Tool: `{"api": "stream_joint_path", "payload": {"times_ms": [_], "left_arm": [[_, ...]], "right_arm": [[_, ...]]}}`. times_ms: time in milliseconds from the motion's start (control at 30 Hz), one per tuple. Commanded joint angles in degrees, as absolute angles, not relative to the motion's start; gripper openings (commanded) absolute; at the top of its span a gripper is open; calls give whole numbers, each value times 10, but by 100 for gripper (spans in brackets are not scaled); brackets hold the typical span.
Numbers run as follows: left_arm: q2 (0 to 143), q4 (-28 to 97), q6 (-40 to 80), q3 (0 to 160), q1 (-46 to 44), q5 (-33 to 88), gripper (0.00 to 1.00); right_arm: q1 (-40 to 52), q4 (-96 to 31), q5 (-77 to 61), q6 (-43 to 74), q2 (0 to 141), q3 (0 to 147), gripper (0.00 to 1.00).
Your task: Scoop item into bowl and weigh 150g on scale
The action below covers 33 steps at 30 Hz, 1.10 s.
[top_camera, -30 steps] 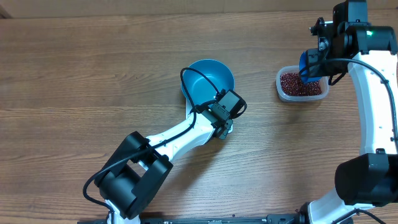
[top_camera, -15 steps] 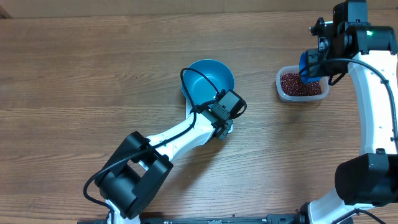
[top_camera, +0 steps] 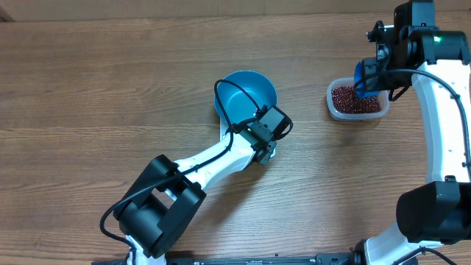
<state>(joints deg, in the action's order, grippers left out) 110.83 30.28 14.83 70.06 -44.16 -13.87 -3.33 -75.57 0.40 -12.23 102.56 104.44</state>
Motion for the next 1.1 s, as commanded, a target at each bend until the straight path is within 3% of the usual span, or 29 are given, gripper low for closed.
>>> {"api": "stream_joint_path", "payload": {"times_ms": [0,867,1067], "left_arm": [[1141,311,152,712,-443,-126,4],[1018,402,171,772,-446,-120,4],[1018,479,269,771,-430,-121,4]], "right_arm": [[-35,-752,4,-120,1026,1042,4],[-35,-750,4,-120,1026,1042,4],[-35,-750,4,-120,1026,1042,4]]}}
